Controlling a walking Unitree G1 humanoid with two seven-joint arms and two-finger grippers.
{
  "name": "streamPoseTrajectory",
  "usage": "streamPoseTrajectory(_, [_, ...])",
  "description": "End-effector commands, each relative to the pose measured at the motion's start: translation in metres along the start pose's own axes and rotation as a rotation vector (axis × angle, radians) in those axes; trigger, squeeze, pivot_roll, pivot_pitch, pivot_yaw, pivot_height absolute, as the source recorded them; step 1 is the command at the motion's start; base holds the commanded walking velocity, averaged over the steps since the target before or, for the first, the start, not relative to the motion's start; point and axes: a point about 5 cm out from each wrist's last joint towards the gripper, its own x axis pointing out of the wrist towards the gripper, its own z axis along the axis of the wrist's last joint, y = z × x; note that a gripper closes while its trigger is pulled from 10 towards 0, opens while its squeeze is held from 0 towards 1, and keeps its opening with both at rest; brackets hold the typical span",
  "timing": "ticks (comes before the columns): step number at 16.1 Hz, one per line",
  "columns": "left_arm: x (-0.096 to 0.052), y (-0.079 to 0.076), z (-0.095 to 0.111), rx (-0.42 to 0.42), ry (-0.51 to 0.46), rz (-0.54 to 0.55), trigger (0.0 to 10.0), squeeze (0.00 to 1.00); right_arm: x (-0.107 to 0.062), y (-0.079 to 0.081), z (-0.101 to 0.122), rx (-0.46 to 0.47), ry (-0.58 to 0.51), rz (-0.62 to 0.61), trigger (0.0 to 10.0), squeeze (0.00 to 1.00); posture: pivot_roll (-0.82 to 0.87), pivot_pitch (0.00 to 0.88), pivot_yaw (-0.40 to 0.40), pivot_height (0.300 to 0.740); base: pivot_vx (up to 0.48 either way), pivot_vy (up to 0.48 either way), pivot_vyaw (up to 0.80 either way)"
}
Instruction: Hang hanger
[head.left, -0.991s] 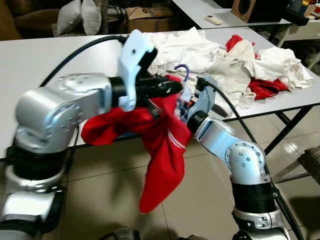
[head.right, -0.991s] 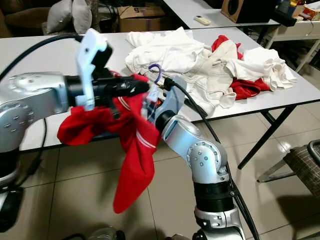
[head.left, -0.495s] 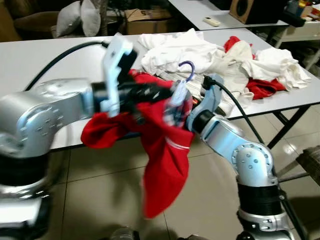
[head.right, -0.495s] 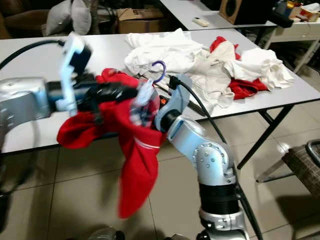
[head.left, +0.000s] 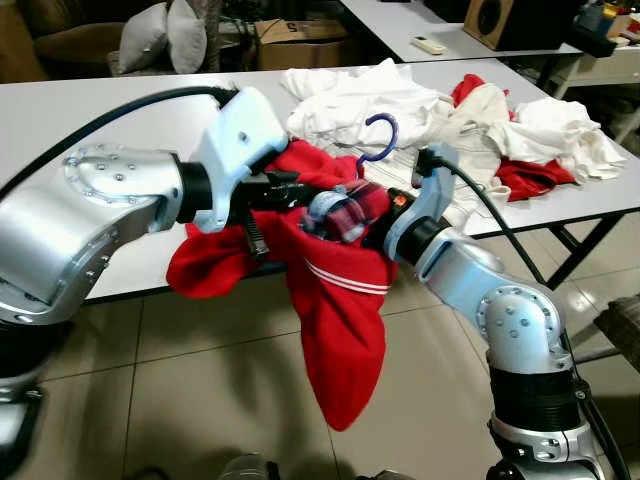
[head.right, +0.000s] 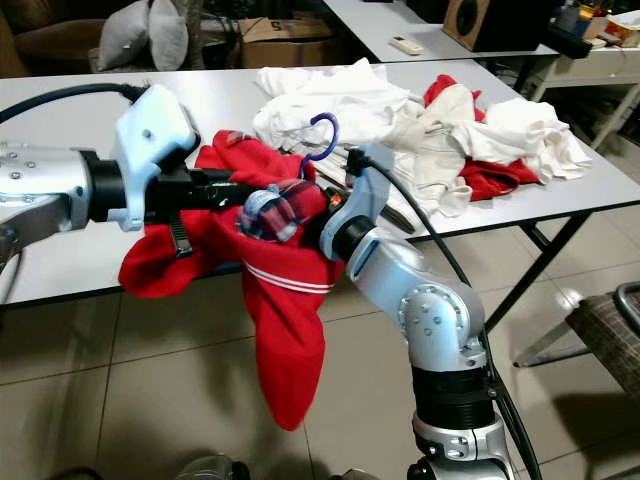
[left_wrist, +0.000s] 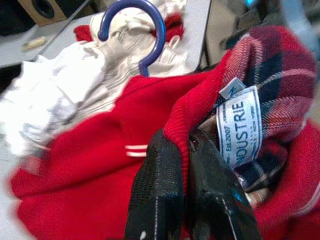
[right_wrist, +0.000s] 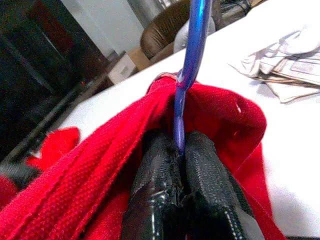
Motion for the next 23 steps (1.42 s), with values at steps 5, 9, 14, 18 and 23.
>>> streamPoseTrajectory(5, [-0.019,0.025,-0.009,-0.172,-0.003,0.125,0.0,0.00,-0.019,-0.024,0.017,-0.150,-0.078,-0.171,10.0,0.00,0.01,0.000,-0.013,0.740,0.000,0.000,0.00])
streamPoseTrajectory(9, [-0.008,0.016,0.004,-0.287,-0.192,0.023,10.0,1.00,-0.019,-0.017,0.018,0.060,-0.173,-0.090,10.0,0.00,0.01,0.000,-0.013,0.740,0.000,0.000,0.00])
streamPoseTrajectory(14, [-0.035,0.022,-0.002,-0.373,-0.232,-0.036,10.0,1.00,-0.028,-0.031,0.016,0.054,-0.191,-0.131,10.0,0.00,0.01,0.000,-0.001,0.740,0.000,0.000,0.00])
streamPoseTrajectory(18, [-0.047,0.037,-0.013,-0.444,-0.260,0.110,10.0,1.00,-0.038,-0.026,0.014,-0.004,-0.145,-0.057,10.0,0.00,0.00,0.000,0.007,0.740,0.000,0.000,0.80])
streamPoseTrajectory(23, [-0.034,-0.017,-0.100,-0.628,-0.008,0.382,10.0,1.00,-0.087,0.005,-0.002,-0.111,-0.028,0.274,10.0,0.00,0.00,0.036,-0.035,0.740,0.000,0.000,0.80])
